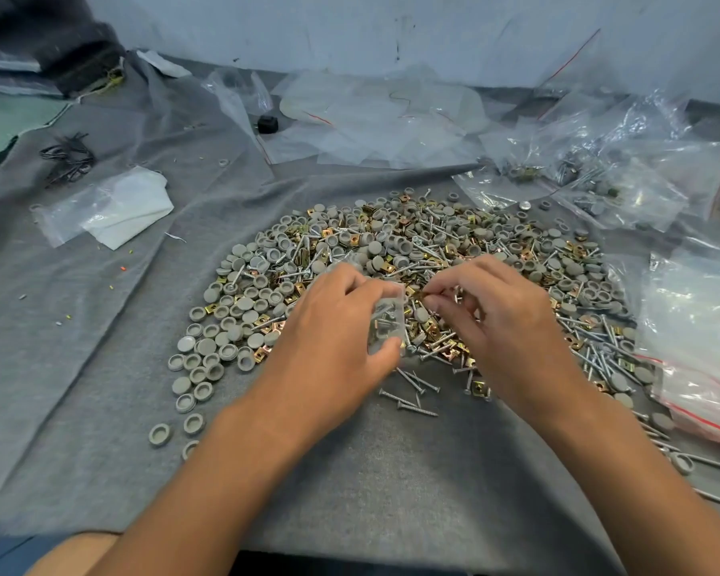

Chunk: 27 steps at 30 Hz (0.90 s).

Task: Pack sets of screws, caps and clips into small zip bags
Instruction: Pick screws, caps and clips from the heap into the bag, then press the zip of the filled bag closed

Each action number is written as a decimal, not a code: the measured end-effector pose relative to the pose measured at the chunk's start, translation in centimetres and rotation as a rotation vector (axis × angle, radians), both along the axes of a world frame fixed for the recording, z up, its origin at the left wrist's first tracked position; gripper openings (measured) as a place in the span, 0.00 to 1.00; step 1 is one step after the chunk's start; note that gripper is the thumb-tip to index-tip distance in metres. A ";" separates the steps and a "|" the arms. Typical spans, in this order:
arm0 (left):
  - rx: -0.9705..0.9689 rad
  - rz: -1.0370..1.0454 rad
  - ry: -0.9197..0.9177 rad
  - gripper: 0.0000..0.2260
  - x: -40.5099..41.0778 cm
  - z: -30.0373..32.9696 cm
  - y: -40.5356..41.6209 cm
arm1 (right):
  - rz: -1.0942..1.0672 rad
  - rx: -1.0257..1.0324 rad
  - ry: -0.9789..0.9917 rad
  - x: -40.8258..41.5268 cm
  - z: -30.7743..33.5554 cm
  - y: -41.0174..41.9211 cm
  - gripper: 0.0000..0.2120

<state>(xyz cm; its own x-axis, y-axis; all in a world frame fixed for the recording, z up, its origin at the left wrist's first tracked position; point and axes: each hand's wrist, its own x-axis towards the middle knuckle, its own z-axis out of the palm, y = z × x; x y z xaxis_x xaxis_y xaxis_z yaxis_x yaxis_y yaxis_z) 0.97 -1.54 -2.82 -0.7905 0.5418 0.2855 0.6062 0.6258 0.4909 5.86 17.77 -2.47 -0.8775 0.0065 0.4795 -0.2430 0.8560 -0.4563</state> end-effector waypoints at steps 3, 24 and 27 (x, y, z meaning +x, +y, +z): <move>-0.005 0.001 0.022 0.23 0.0 0.1 0.1 | 0.093 0.029 0.104 0.3 0.5 -0.8 0.06; -0.010 -0.010 -0.018 0.29 0.6 0.9 0.0 | 0.003 -0.071 0.073 0.3 0.1 -0.9 0.07; -0.016 0.005 0.093 0.27 0.7 1.4 -0.1 | 0.026 -0.116 0.008 -0.2 0.1 -0.5 0.11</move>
<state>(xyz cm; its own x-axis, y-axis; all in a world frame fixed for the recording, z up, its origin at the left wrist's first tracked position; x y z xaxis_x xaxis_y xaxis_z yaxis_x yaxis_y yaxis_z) 1.62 -1.69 -1.37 -0.7639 0.5425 0.3495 0.6453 0.6363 0.4228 5.62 17.26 -2.34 -0.8745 0.0398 0.4834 -0.2680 0.7911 -0.5499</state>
